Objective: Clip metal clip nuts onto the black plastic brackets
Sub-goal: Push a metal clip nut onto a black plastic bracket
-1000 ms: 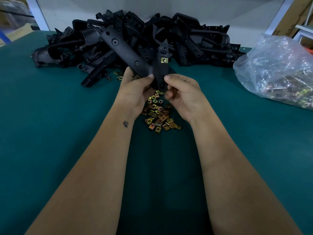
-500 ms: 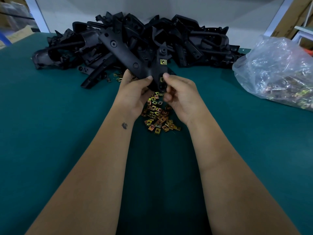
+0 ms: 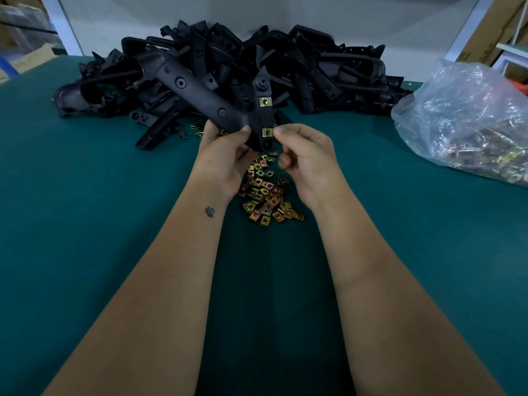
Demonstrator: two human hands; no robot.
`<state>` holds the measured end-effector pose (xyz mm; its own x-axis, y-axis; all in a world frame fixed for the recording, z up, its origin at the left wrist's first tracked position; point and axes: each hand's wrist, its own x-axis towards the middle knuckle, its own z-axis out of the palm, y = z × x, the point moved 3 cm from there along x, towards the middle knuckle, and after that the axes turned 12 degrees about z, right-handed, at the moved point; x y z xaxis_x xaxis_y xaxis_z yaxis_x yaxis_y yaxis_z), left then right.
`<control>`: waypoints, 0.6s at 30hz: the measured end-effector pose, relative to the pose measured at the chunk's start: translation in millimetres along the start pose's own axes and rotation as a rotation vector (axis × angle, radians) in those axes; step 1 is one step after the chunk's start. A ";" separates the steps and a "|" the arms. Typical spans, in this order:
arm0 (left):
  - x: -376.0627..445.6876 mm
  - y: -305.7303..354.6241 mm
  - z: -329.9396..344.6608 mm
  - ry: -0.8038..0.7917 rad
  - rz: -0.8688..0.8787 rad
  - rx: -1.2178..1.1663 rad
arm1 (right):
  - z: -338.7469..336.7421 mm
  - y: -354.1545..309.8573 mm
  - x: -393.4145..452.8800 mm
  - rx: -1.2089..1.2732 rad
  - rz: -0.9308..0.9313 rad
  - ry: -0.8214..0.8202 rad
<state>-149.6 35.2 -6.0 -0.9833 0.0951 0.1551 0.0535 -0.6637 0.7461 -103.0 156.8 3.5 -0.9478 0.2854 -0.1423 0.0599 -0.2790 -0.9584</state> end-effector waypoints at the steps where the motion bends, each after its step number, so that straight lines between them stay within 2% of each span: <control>1: 0.1 0.0 -0.2 0.005 -0.002 -0.005 | 0.6 0.0 0.0 -0.008 -0.005 0.003; 18: 3.2 -3.5 -0.2 0.055 -0.032 -0.040 | 2.8 0.5 0.5 -0.039 -0.006 0.025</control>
<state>-152.9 37.7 -8.2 -0.9926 0.0760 0.0949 0.0164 -0.6901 0.7235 -104.3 154.2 3.7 -0.9400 0.3101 -0.1420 0.0667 -0.2413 -0.9682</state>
